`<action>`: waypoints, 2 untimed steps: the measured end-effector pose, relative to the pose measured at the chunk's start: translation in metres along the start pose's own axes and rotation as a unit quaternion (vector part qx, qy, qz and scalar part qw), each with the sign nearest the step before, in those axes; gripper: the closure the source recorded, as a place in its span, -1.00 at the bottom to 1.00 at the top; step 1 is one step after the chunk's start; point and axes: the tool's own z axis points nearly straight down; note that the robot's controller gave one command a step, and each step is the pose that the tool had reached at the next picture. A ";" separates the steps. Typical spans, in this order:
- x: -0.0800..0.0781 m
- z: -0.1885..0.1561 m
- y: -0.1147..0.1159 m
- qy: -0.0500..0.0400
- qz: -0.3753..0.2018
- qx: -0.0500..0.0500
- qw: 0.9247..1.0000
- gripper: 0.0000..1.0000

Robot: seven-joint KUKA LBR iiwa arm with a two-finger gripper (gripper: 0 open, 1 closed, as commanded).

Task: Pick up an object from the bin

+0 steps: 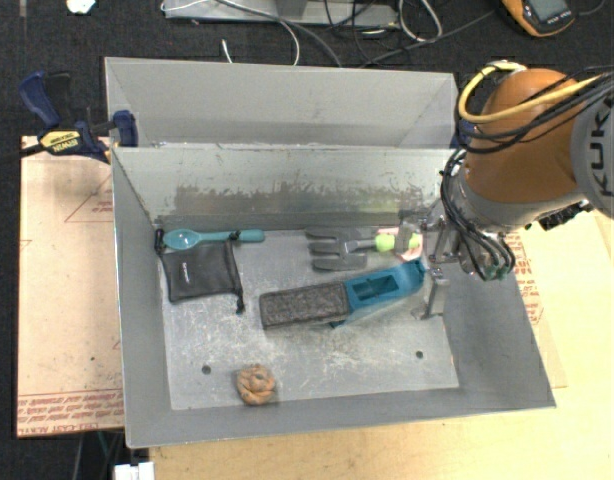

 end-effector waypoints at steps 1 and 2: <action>0.000 0.000 0.000 0.000 0.000 0.000 1.000 -1.00; -0.018 0.053 0.025 -0.003 -0.043 0.000 0.999 -1.00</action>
Offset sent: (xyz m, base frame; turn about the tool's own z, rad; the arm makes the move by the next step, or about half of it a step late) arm 0.0219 0.0338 -0.0727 -0.1199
